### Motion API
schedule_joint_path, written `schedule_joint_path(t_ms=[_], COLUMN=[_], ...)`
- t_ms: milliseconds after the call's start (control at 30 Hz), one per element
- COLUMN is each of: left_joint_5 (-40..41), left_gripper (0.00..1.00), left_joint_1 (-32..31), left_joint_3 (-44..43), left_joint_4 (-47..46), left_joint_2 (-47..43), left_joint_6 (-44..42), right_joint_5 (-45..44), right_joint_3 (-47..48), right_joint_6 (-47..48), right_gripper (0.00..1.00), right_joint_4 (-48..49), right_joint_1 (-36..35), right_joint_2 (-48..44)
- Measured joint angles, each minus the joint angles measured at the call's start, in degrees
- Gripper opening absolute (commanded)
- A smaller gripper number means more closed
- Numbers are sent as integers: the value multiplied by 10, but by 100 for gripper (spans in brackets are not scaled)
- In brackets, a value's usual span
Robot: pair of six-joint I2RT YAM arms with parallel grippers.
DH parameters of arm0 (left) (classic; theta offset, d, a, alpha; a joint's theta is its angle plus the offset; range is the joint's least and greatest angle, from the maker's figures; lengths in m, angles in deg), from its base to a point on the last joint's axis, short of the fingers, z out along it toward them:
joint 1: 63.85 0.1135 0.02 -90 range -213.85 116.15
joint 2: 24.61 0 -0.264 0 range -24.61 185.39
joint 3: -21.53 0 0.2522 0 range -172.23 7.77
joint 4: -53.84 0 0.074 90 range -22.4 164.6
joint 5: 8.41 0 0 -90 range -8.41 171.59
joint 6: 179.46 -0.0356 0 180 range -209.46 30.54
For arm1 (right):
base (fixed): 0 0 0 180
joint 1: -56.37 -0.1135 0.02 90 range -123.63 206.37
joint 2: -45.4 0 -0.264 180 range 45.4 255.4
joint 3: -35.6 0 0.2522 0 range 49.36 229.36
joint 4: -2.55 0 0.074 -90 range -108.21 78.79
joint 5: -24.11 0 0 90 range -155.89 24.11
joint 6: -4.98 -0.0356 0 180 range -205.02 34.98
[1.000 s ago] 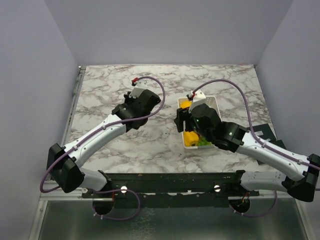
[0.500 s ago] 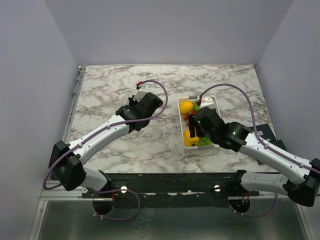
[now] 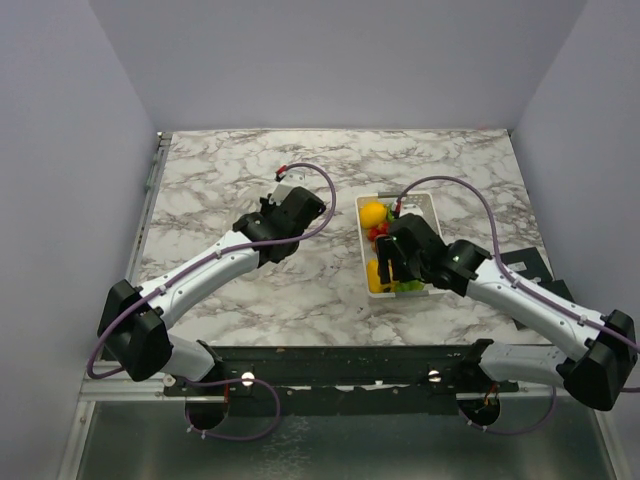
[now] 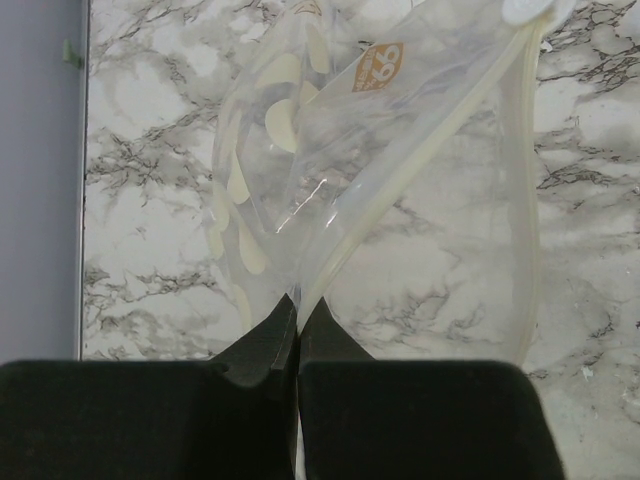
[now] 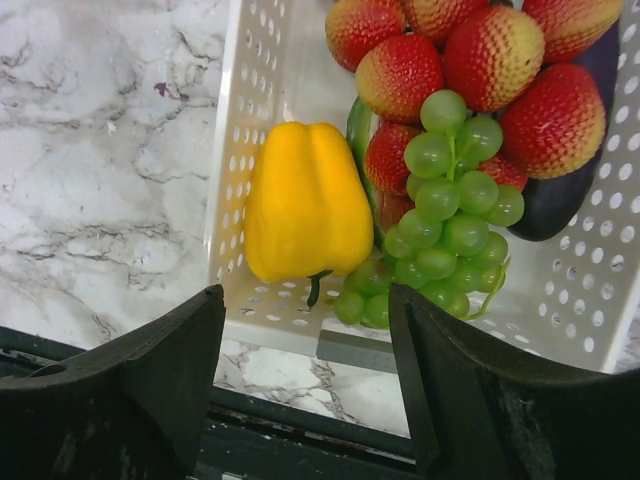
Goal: Place the food in the zip-top bag and seal the zipper
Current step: Pick up the fake vegetable from the bin.
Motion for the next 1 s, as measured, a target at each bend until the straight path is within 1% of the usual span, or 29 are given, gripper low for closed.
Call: schedule_joint_path(t_ms=[500, 700, 1000], left_joint_5=[-12, -13, -13], left_gripper=[0, 0, 0], left_joint_1=[0, 0, 0], left_joint_3=[7, 10, 10], left_joint_4=[-8, -9, -9], left_joint_2=[-1, -1, -1], left_joint_6=[-8, -9, -10], right_joint_5=[69, 79, 90], right_joint_3=[-55, -65, -73], right_joint_6=[-10, -10, -10], right_gripper=[73, 76, 76], right_joint_4=[62, 88, 123], right_joint_1=[40, 49, 60], right_joint_2=[52, 75, 102])
